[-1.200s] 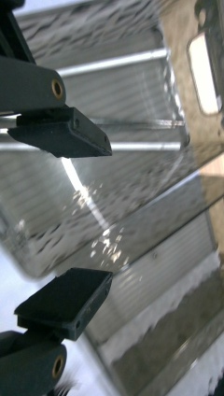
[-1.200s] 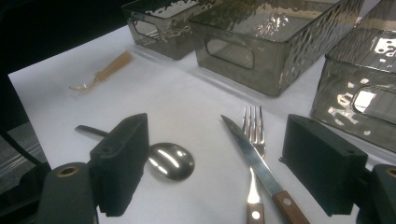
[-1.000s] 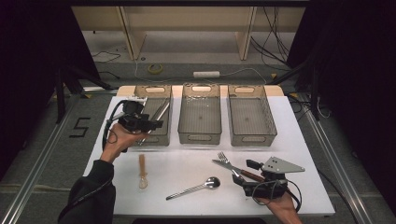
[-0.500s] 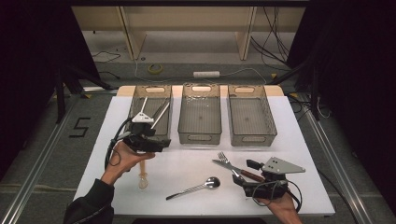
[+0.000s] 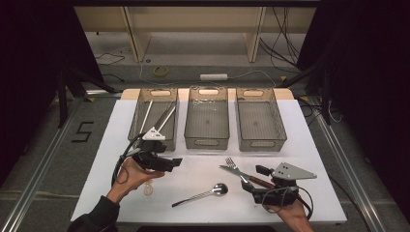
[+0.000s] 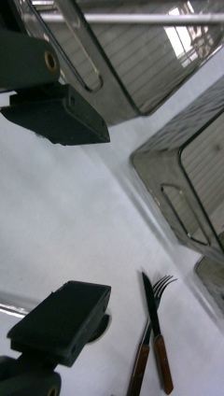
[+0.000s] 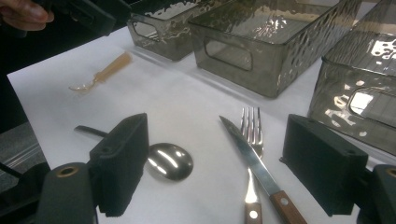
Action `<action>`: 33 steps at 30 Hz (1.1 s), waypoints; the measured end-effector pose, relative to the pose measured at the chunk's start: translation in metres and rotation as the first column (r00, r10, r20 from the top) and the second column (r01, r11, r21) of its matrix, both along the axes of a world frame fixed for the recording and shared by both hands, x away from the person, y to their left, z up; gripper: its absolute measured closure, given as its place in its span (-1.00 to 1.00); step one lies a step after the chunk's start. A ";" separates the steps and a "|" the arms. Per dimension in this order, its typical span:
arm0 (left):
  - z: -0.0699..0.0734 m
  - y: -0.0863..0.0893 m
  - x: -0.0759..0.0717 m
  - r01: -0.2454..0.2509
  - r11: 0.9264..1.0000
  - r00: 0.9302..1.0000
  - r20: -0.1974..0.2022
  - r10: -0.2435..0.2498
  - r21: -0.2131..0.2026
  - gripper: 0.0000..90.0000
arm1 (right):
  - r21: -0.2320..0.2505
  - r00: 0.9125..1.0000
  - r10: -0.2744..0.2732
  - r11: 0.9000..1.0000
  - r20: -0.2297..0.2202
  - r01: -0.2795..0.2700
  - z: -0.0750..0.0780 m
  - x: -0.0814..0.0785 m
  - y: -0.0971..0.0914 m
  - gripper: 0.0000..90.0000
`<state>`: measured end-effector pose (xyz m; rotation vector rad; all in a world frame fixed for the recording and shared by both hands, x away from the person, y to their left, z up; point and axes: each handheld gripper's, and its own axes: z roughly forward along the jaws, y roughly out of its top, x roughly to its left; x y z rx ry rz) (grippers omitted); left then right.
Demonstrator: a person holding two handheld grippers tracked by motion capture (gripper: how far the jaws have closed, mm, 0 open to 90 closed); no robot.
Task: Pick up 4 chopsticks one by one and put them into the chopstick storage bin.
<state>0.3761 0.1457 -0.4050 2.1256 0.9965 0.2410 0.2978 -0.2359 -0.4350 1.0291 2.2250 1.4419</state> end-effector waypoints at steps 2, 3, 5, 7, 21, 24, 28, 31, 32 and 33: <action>-0.002 -0.002 -0.003 0.009 1.000 1.000 0.001 -0.009 0.006 -0.54 | 0.001 1.000 -0.003 1.000 -0.001 0.003 0.000 0.000 -0.001 -0.48; -0.004 -0.003 -0.004 0.012 1.000 1.000 -0.005 -0.012 0.006 -0.54 | 0.002 1.000 -0.003 1.000 -0.003 0.003 0.000 0.001 -0.002 -0.49; -0.006 -0.005 -0.007 0.021 1.000 1.000 -0.011 -0.021 0.009 -0.55 | 0.004 1.000 0.000 1.000 -0.001 0.000 0.000 0.001 -0.002 -0.49; -0.007 -0.008 -0.010 0.029 1.000 1.000 -0.010 -0.029 0.007 -0.55 | 0.003 1.000 0.001 1.000 -0.001 -0.001 0.000 0.000 -0.002 -0.49; -0.016 -0.026 -0.025 0.118 0.992 0.993 -0.039 -0.116 0.053 -0.54 | 0.003 1.000 -0.001 1.000 -0.004 0.001 -0.001 0.001 -0.002 -0.49; -0.019 -0.030 -0.028 0.129 0.990 0.991 -0.043 -0.126 0.062 -0.54 | 0.004 1.000 0.001 1.000 -0.003 -0.001 -0.001 0.001 -0.002 -0.49; -0.024 -0.035 -0.031 0.148 0.986 0.988 -0.051 -0.144 0.082 -0.54 | 0.000 1.000 0.002 1.000 -0.003 -0.002 -0.001 0.001 -0.002 -0.49; -0.028 -0.038 -0.033 0.158 0.981 0.987 -0.061 -0.152 0.111 -0.54 | -0.001 1.000 0.003 1.000 -0.002 -0.003 -0.001 0.001 -0.001 -0.49; -0.029 -0.039 -0.033 0.162 0.980 0.986 -0.064 -0.155 0.120 -0.54 | -0.001 1.000 0.003 1.000 -0.002 -0.003 -0.001 0.001 -0.001 -0.49; -0.031 -0.040 -0.034 0.164 0.979 0.985 -0.066 -0.157 0.125 -0.54 | -0.002 1.000 0.003 1.000 -0.001 -0.003 -0.001 0.001 -0.001 -0.49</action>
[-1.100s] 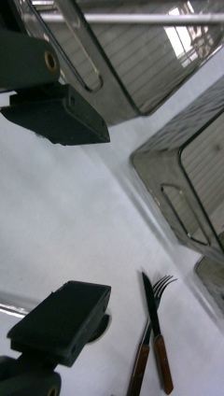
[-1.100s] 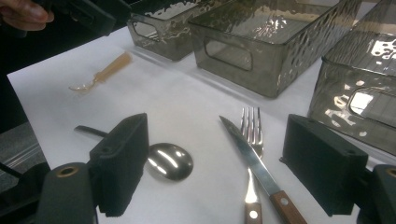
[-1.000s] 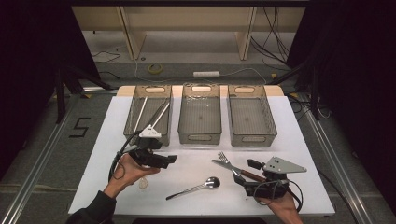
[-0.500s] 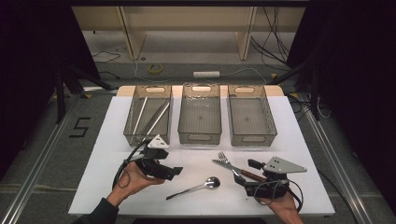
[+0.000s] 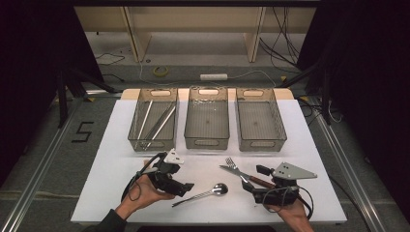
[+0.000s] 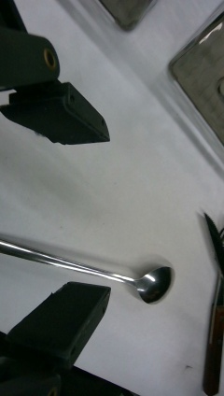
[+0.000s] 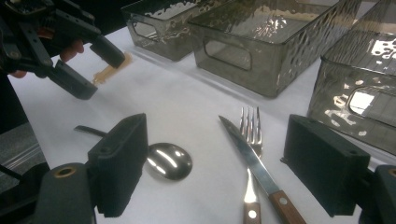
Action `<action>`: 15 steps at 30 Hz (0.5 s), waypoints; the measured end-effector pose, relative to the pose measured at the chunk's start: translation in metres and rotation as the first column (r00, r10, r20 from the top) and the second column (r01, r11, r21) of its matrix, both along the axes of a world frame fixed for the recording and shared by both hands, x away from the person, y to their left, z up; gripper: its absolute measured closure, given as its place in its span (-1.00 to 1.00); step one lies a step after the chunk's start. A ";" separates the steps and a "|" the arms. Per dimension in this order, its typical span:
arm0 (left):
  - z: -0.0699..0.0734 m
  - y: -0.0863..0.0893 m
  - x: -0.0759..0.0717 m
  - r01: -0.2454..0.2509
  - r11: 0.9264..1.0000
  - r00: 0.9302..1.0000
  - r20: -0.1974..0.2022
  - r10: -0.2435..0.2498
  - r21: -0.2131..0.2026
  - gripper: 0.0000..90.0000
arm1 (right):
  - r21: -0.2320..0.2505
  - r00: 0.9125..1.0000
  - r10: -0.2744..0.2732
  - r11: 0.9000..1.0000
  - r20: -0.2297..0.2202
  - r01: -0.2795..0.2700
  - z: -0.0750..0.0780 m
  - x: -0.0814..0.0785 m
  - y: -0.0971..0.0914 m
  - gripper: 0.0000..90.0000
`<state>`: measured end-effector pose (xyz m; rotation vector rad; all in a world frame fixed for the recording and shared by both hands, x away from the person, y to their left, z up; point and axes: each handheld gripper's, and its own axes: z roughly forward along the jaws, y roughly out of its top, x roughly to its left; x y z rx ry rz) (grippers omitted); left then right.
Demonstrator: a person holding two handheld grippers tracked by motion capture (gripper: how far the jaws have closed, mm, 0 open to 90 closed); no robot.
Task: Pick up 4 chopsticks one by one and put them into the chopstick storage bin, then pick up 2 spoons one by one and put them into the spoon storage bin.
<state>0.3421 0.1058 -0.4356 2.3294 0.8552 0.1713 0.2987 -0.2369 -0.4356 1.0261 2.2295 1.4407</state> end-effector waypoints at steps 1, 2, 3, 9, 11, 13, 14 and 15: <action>-0.001 -0.001 0.000 0.008 1.000 1.000 0.002 -0.008 0.012 -0.54 | 0.000 1.000 0.001 1.000 0.000 -0.001 0.000 0.000 0.000 -0.49; -0.002 -0.002 -0.001 0.008 1.000 1.000 0.000 -0.008 0.017 -0.54 | 0.000 1.000 0.001 1.000 0.000 -0.001 0.000 0.000 0.000 -0.49; -0.003 -0.003 -0.002 0.011 1.000 1.000 -0.003 -0.011 0.019 -0.54 | -0.001 1.000 0.001 1.000 0.001 -0.001 0.000 0.000 0.001 -0.49; -0.006 -0.011 -0.005 0.049 0.998 0.999 -0.014 -0.048 0.047 -0.50 | 0.000 1.000 0.000 1.000 0.000 0.000 0.000 0.000 0.000 -0.49; -0.008 -0.014 -0.006 0.061 0.997 0.998 -0.016 -0.060 0.056 -0.46 | 0.000 1.000 0.001 1.000 -0.001 -0.001 0.000 0.000 0.000 -0.49; -0.011 -0.016 -0.007 0.073 0.996 0.997 -0.023 -0.071 0.058 -0.39 | 0.000 1.000 0.002 1.000 -0.001 -0.002 0.000 0.000 0.000 -0.49; -0.011 -0.017 -0.008 0.086 0.994 0.996 -0.025 -0.084 0.071 -0.35 | 0.000 1.000 0.001 1.000 0.000 -0.001 0.000 0.000 -0.001 -0.49; -0.012 -0.018 -0.008 0.098 0.991 0.995 -0.025 -0.096 0.087 -0.32 | 0.001 1.000 0.001 1.000 -0.001 -0.001 0.000 0.000 -0.001 -0.49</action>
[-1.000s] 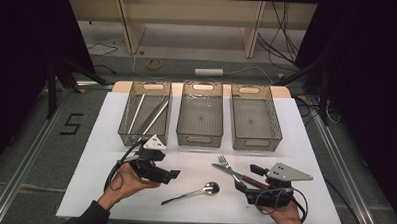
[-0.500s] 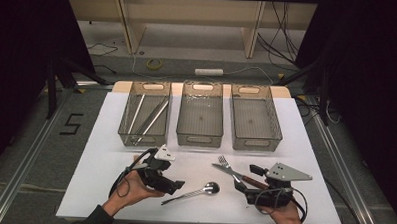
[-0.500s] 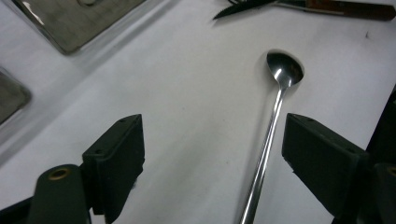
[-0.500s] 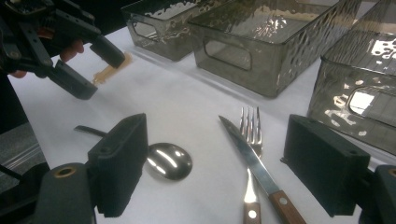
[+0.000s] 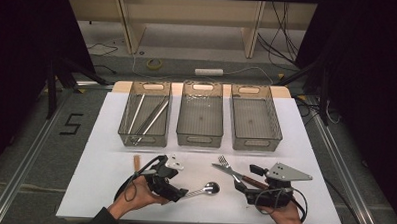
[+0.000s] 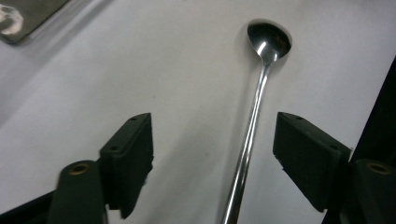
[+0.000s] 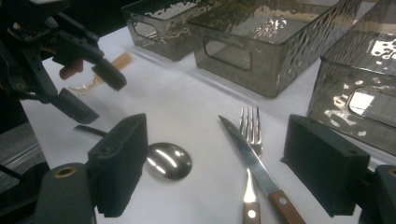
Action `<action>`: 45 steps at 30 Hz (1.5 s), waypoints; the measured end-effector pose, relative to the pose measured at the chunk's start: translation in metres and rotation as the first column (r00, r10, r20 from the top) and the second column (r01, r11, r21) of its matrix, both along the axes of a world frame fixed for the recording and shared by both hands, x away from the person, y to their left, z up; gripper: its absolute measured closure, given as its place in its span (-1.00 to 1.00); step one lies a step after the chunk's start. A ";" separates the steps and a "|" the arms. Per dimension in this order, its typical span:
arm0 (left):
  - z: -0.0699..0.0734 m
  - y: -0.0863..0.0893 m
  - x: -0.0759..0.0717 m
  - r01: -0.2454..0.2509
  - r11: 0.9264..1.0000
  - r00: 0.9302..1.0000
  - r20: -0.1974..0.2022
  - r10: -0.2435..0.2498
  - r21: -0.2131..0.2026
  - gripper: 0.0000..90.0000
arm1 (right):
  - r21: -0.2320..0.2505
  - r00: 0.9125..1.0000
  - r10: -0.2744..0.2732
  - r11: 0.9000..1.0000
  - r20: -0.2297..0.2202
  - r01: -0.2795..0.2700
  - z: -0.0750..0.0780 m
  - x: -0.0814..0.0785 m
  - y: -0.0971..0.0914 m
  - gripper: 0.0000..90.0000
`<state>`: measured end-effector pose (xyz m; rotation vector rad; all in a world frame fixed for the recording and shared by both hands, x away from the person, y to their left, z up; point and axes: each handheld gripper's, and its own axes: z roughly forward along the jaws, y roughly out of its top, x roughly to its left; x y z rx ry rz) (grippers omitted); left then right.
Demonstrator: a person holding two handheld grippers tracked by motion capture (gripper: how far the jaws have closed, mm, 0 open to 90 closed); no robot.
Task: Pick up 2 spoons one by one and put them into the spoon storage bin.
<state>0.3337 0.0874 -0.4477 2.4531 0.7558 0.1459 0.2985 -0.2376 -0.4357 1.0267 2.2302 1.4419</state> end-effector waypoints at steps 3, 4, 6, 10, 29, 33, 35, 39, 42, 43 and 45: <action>-0.002 -0.003 -0.002 0.021 1.000 1.000 -0.003 -0.021 0.003 -0.19 | -0.002 1.000 -0.001 1.000 0.000 0.001 0.000 0.000 0.000 -0.49; -0.002 -0.004 -0.003 0.029 1.000 1.000 -0.006 -0.029 0.005 -0.15 | 0.000 1.000 -0.001 1.000 0.000 0.001 0.000 -0.001 0.000 -0.49; -0.004 -0.006 -0.005 0.044 0.999 0.999 -0.012 -0.044 0.007 -0.07 | -0.003 1.000 -0.002 1.000 0.002 0.002 0.000 -0.001 0.000 -0.49; -0.009 -0.009 -0.008 0.077 0.997 0.997 -0.019 -0.077 0.029 0.09 | -0.009 1.000 0.001 1.000 0.007 -0.001 0.001 -0.001 0.002 -0.49; -0.020 -0.023 -0.012 0.153 0.985 0.988 -0.011 -0.152 0.082 0.60 | -0.018 1.000 0.000 1.000 0.002 0.000 0.001 -0.002 0.004 -0.49; -0.022 -0.026 -0.013 0.161 0.981 0.987 -0.003 -0.161 0.107 0.64 | -0.017 1.000 -0.001 1.000 0.001 0.001 0.001 -0.001 0.004 -0.49; -0.022 -0.026 -0.012 0.159 0.981 0.987 0.001 -0.160 0.111 0.68 | -0.016 1.000 -0.001 1.000 0.001 0.001 0.001 -0.001 0.003 -0.49; -0.022 -0.028 -0.012 0.157 0.981 0.987 -0.002 -0.158 0.112 0.73 | -0.014 1.000 -0.004 1.000 0.003 0.004 0.000 -0.001 0.003 -0.49; -0.022 -0.029 -0.013 0.162 0.980 0.987 -0.001 -0.163 0.119 0.82 | -0.013 1.000 -0.006 1.000 0.002 0.006 0.000 -0.001 0.003 -0.48; -0.022 -0.029 -0.012 0.163 0.980 0.987 -0.003 -0.163 0.116 0.83 | -0.013 1.000 -0.007 1.000 0.001 0.007 0.000 -0.001 0.003 -0.48; -0.022 -0.028 -0.012 0.156 0.982 0.988 -0.010 -0.156 0.107 0.84 | -0.012 1.000 -0.008 1.000 0.000 0.008 0.000 -0.001 0.003 -0.48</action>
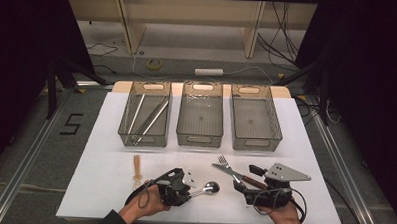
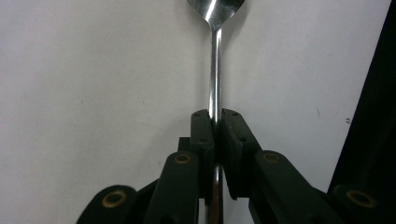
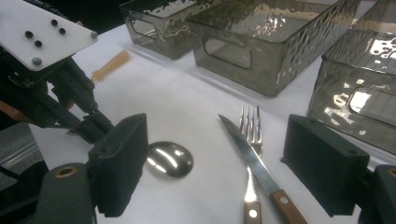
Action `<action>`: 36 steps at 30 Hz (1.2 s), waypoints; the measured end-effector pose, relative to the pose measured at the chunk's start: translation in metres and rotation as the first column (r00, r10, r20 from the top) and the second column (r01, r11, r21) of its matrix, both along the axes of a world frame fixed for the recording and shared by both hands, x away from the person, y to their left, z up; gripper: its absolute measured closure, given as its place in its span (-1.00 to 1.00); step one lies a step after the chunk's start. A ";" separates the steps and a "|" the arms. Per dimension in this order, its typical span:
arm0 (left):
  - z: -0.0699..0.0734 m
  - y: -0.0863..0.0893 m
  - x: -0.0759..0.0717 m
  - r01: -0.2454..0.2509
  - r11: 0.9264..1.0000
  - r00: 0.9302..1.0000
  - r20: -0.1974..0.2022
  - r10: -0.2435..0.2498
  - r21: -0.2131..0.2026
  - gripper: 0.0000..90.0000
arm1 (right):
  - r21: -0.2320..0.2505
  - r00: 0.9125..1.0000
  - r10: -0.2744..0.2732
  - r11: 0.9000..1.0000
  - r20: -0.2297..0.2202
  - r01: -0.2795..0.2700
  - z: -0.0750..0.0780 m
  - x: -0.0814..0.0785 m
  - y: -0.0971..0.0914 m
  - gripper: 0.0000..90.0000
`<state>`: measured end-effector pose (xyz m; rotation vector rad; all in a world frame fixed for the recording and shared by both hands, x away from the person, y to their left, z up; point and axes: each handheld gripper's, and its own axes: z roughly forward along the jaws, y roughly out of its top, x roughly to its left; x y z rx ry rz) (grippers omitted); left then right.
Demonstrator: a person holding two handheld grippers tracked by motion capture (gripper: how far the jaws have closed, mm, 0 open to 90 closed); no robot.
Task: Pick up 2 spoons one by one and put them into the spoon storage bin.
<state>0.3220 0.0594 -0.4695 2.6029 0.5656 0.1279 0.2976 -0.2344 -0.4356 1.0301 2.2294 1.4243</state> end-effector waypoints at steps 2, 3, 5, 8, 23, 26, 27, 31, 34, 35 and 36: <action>0.000 0.000 0.000 0.000 1.000 1.000 0.000 0.000 -0.002 0.85 | 0.000 1.000 0.000 1.000 0.000 0.000 0.000 0.000 0.000 -0.48; 0.000 0.000 0.000 0.000 1.000 1.000 0.003 0.000 -0.002 0.86 | 0.001 1.000 0.000 1.000 0.000 0.000 0.000 0.000 0.000 -0.48; 0.000 0.001 0.000 -0.004 1.000 1.000 0.001 0.004 -0.007 0.86 | 0.001 1.000 -0.001 1.000 0.000 0.001 0.000 0.000 0.000 -0.48; 0.000 0.003 0.002 -0.016 1.000 1.000 0.007 0.016 -0.012 0.86 | 0.006 1.000 0.000 1.000 0.000 0.000 0.000 0.000 -0.001 -0.48; 0.016 0.015 0.006 -0.058 0.995 0.997 0.039 0.061 -0.086 0.86 | 0.001 1.000 -0.001 1.000 0.006 0.001 0.001 0.000 -0.001 -0.48; 0.021 0.019 0.008 -0.073 0.990 0.996 0.039 0.079 -0.121 0.86 | 0.000 1.000 -0.001 1.000 0.007 0.001 0.001 0.000 -0.001 -0.48; 0.022 0.020 0.008 -0.083 0.987 0.995 0.040 0.089 -0.135 0.86 | 0.000 1.000 -0.001 1.000 0.006 0.001 0.001 0.000 -0.001 -0.48; 0.029 0.024 0.010 -0.102 0.981 0.992 0.059 0.113 -0.166 0.86 | 0.000 1.000 -0.002 1.000 0.005 0.002 0.001 0.000 -0.001 -0.48; 0.036 0.027 0.011 -0.116 0.974 0.989 0.065 0.131 -0.195 0.86 | -0.002 1.000 -0.003 1.000 0.006 0.003 0.001 0.000 -0.001 -0.48; 0.038 0.028 0.012 -0.125 0.970 0.988 0.066 0.141 -0.208 0.86 | -0.002 1.000 -0.003 1.000 0.006 0.003 0.001 0.000 -0.001 -0.48; 0.039 0.028 0.012 -0.129 0.968 0.987 0.068 0.146 -0.216 0.86 | -0.001 1.000 -0.002 1.000 0.007 0.002 0.001 0.000 -0.001 -0.48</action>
